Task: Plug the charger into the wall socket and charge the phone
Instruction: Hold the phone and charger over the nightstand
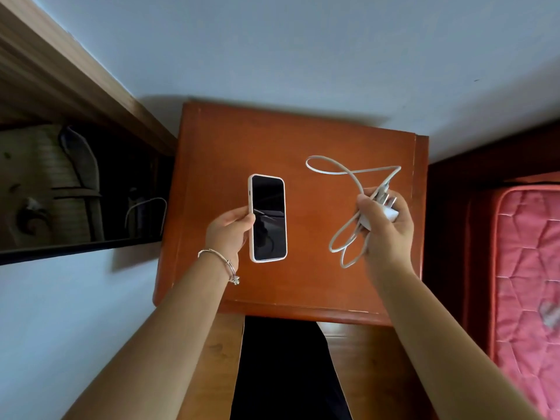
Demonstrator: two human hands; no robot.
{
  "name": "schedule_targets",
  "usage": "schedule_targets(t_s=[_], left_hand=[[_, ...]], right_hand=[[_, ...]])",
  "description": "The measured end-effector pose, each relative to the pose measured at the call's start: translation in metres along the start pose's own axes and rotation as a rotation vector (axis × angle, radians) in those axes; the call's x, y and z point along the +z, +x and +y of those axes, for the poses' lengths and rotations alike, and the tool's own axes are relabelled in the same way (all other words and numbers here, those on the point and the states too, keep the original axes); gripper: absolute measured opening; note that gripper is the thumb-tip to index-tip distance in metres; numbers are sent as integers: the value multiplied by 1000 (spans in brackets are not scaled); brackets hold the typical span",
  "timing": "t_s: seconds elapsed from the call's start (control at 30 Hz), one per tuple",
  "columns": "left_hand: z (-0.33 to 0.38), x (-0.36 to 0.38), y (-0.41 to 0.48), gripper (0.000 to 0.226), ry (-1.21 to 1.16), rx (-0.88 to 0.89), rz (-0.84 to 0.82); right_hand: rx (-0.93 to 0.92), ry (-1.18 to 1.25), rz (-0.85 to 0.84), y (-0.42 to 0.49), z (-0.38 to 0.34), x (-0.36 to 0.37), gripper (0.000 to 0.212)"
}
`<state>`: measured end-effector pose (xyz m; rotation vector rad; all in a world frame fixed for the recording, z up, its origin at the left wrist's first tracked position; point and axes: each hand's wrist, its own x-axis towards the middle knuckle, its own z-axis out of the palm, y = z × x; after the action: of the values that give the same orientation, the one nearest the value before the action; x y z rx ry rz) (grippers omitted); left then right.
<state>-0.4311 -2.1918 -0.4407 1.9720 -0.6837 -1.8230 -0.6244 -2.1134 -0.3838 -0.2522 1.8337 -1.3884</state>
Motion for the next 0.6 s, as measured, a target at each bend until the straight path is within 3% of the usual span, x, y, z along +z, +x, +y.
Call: schedule_targets(t_s=[0.37,0.6], left_hand=[[-15,4,18,23,25,-49,47],[-19,1,30,23,298,96,137]], right_hand=[[140,-26,55,1,29,-13,10],[183,-1,39,3,37,-7,17]])
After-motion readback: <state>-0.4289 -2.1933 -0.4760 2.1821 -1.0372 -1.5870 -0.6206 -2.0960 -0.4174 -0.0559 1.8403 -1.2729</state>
